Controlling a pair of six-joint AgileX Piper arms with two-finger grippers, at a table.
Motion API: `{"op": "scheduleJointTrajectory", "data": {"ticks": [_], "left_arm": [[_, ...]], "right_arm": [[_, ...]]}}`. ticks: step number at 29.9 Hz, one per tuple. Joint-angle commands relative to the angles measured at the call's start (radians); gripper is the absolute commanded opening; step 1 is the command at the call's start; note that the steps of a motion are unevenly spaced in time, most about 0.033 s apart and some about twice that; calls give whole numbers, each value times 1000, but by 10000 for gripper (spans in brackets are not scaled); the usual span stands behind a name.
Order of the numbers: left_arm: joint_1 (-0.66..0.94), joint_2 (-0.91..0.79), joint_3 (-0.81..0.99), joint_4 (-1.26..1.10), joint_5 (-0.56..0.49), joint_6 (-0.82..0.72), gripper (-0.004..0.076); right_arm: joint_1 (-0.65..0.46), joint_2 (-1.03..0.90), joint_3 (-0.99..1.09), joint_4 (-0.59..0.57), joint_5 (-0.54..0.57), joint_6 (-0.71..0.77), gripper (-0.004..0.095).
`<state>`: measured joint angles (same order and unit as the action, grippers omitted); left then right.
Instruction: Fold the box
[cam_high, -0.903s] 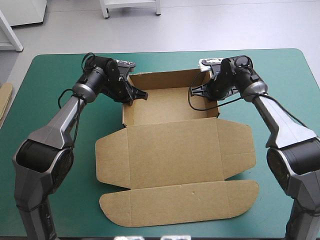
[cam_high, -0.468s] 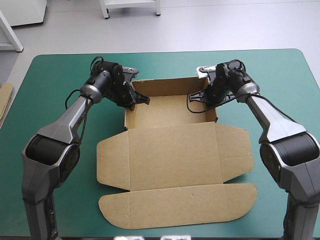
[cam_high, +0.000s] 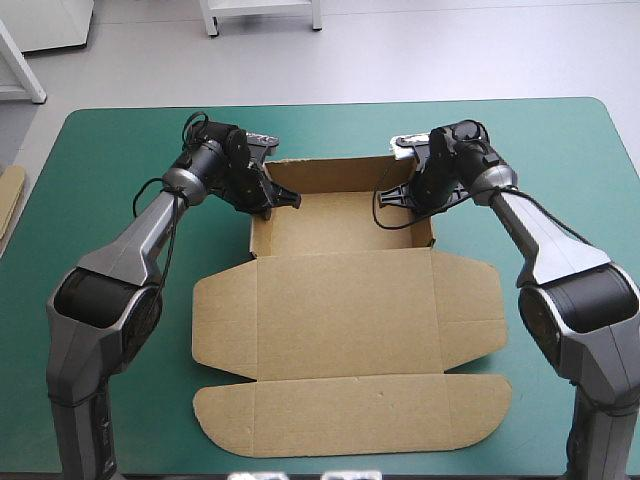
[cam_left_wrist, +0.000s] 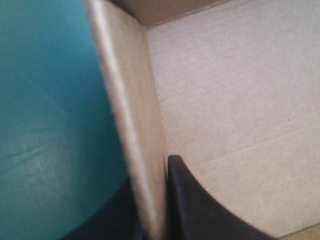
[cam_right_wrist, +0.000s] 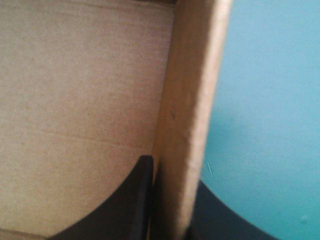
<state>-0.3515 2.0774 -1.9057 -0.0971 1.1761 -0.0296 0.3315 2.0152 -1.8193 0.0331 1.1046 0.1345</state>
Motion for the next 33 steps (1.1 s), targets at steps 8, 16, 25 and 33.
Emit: {"op": "scheduleJointTrajectory", "data": {"ticks": [8, 16, 25, 33], "left_arm": [[-15, -56, -119, -83, -1, 45, 542], [-15, -95, -126, -83, 8, 50, 528], [-15, -161, -126, -28, 36, 57, 526], [-15, -354, -59, -9, 18, 61, 477]], "right_arm": [[10, -79, -146, 14, 30, -16, 436], [10, -82, -168, -88, 127, -16, 436], [10, -148, -166, -110, 125, -16, 435], [10, -258, -123, -103, 90, -18, 435]]}}
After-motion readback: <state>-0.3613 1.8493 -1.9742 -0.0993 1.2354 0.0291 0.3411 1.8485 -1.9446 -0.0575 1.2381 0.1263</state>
